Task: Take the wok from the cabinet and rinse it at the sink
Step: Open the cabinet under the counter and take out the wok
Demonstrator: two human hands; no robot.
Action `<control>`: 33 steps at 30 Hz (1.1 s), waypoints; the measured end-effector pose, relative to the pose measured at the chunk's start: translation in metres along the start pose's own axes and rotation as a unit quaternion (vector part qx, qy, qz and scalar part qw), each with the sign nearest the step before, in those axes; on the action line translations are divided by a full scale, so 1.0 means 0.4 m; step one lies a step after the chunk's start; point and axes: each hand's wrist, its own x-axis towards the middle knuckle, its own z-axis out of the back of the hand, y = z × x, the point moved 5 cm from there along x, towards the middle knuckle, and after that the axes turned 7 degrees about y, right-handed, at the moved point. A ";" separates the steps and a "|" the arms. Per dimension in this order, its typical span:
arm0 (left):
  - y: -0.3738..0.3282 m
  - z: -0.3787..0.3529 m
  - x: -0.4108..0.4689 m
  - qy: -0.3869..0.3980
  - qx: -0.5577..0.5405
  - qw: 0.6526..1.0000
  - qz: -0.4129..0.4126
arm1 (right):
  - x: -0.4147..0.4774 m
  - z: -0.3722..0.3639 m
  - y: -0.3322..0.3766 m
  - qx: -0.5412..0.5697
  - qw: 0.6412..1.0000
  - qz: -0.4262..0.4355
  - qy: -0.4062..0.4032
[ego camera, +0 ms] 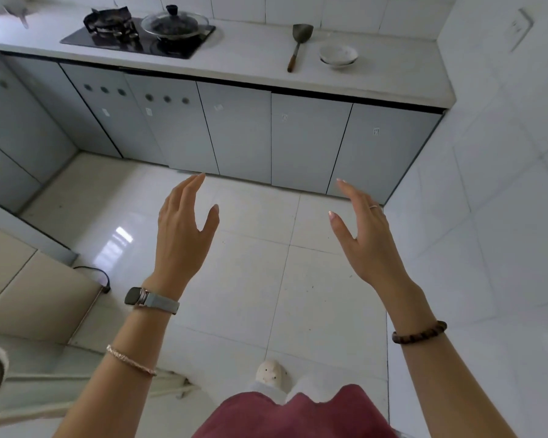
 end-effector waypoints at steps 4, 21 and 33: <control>0.047 -0.022 0.097 0.007 0.004 1.000 -0.001 | 0.104 -0.028 -0.006 0.006 1.000 -0.011 0.005; 0.245 -0.179 0.613 0.024 0.045 0.998 0.045 | 0.744 -0.147 -0.079 0.030 0.998 0.016 0.044; 0.344 -0.250 1.029 0.024 0.041 0.998 0.047 | 1.183 -0.192 -0.129 0.045 0.997 0.013 0.068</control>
